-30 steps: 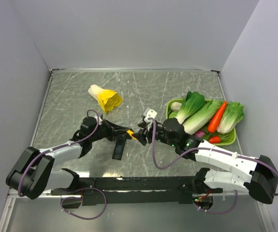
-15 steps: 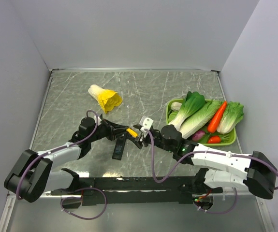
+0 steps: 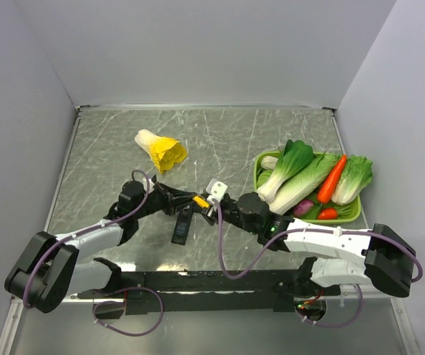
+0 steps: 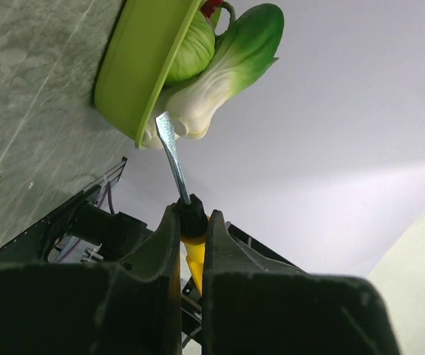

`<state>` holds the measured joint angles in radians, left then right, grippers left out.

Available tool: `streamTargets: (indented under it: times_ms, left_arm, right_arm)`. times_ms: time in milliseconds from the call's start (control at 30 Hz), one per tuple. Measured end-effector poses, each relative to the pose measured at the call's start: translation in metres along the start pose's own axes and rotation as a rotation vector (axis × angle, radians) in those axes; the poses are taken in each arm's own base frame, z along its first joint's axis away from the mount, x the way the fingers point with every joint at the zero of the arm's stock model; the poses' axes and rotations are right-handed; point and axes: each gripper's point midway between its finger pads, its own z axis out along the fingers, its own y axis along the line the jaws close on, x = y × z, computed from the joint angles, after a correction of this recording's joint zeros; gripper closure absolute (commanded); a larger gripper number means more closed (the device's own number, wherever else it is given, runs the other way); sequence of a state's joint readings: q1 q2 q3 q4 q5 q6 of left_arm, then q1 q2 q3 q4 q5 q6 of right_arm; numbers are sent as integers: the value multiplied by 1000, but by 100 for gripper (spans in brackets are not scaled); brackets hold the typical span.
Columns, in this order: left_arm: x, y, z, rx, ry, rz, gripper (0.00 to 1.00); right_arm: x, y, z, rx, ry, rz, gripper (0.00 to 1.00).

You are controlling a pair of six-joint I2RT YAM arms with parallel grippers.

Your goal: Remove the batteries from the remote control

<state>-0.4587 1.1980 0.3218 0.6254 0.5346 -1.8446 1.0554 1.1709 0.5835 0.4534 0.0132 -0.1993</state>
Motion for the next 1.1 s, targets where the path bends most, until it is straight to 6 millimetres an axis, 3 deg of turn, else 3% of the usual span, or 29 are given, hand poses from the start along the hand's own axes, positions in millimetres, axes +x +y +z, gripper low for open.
streamTargets:
  times_ms: [133,300,467,500,533,567,633,800,900,1000,1033,1100]
  left_arm:
    - [1,-1,-2,12,3,1,99]
    - [-2,2,-3,7,-5,-52,99]
    - [-1,-2,-4,25,-2,-57,97]
    - [-1,-3,-4,27,-1,-54,90]
    - [-1,-3,-4,27,-1,-52,77]
    - [-1,-3,-4,27,2,-46,50]
    - [1,0,-3,13,10,-10,35]
    - [0,-1,2,-98,-11,133,25]
    - [-2,-20,-4,-120,-68,271,26]
    - [-10,-39,-16,-130,-165,407,37]
    - [-15,-41,-21,-137,-198,447,54]
    - [-31,-39,-28,-166,-261,489,75]
  right_arm:
    - [3,0,3,2,6,0,60]
    - [6,-8,5,44,15,-5,98]
    - [2,-11,5,64,0,-7,100]
    - [1,-11,5,67,-3,-7,100]
    - [1,-11,5,67,-6,-6,100]
    - [1,-11,4,67,-8,-5,100]
    - [1,-12,3,72,-8,-2,100]
    - [2,-28,-1,108,34,6,100]
    - [14,-43,-7,130,81,26,100]
    - [26,-50,-12,134,153,43,100]
    - [28,-48,-12,122,167,45,100]
    - [28,-43,-12,88,181,47,100]
